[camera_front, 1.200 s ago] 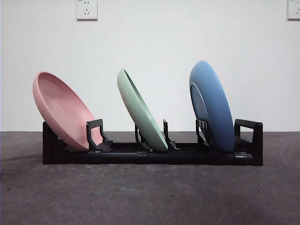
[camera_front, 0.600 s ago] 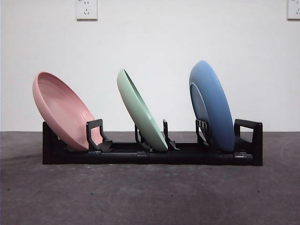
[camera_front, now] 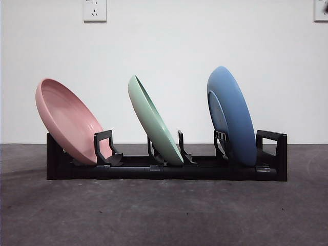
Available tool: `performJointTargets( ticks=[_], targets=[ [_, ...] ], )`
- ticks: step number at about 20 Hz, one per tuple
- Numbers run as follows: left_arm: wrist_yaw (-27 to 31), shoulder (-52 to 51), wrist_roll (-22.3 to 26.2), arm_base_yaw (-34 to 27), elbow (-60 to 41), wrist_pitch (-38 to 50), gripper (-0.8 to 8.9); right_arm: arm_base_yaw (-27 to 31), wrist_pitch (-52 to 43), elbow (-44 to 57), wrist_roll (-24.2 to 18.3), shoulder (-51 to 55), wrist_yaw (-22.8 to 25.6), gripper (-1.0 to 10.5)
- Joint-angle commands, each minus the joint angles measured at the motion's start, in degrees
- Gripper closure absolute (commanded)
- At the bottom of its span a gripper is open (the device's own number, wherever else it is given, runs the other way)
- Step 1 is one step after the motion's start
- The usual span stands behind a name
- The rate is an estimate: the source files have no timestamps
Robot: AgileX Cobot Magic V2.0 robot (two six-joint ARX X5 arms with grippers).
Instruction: Place the plate
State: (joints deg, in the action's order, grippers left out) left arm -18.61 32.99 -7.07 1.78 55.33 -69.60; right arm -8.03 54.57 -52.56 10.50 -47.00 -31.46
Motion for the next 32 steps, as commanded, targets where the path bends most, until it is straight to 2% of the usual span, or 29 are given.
performJointTargets(
  ticks=[1, 6, 12, 16, 22, 24, 32],
  targets=[
    [-0.3, 0.3, 0.4, 0.2, 1.3, 0.6, 4.11, -1.4, -3.7, -3.2, -0.3, -6.9, 0.0, 6.6],
    [-0.3, 0.3, 0.4, 0.2, 1.3, 0.6, 4.11, -5.6, -11.4, -12.1, -0.9, -21.9, 0.0, 6.6],
    [-0.3, 0.3, 0.4, 0.2, 1.3, 0.3, 4.10, -9.1, -18.4, -20.8, -1.0, -34.0, 0.4, 6.8],
    [-0.3, 0.3, 0.4, 0.2, 1.3, 0.2, 4.10, -9.1, -19.1, -23.8, -2.6, -39.5, 5.5, 6.8],
    [-0.3, 0.3, 0.6, 0.2, 1.3, 0.5, 4.10, -10.8, -19.9, -24.1, -3.3, -43.6, 5.6, 7.5],
    [-0.3, 0.3, 0.6, 0.2, 1.3, 0.4, 4.10, -11.9, -19.9, -24.1, -3.5, -43.9, 6.1, 9.4],
    [-0.3, 0.3, 0.6, 0.2, 1.3, 0.2, 4.10, -12.5, -16.7, -24.1, -3.1, -40.2, 5.4, 9.4]
  ],
)
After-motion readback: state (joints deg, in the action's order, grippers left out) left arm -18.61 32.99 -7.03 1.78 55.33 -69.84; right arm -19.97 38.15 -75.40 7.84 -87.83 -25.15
